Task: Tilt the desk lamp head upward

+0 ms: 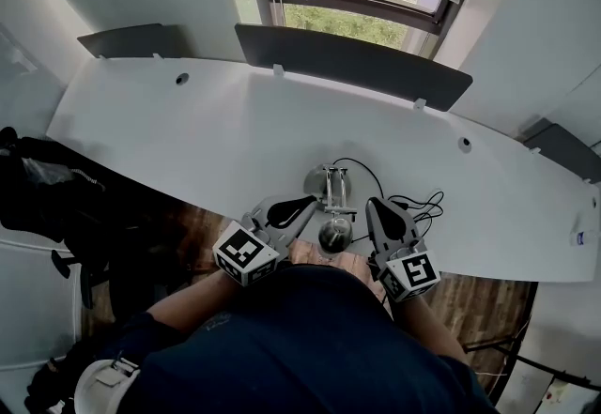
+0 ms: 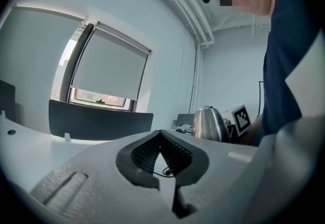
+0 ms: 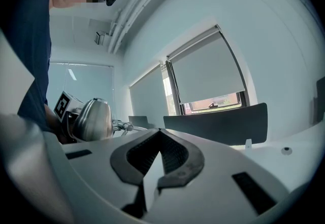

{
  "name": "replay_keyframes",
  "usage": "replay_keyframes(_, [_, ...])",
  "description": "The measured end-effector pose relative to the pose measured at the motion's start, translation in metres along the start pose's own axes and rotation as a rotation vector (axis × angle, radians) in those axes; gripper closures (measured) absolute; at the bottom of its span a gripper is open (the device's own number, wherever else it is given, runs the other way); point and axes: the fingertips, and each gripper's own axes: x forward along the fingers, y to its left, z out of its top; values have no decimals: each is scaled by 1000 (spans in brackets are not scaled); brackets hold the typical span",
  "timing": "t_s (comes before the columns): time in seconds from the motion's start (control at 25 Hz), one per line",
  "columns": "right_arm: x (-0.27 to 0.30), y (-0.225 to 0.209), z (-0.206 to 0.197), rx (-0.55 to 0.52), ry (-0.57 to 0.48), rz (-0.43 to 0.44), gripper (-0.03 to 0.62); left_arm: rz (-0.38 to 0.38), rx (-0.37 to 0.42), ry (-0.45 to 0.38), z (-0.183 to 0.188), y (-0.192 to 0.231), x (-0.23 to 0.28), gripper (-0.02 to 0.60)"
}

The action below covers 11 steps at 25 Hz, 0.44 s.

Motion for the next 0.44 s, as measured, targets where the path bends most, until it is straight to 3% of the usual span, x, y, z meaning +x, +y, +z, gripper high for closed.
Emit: replay_keyframes(0.44, [-1,3,-5,4,10,13,585,-4,3,0,-1,-3,3,575])
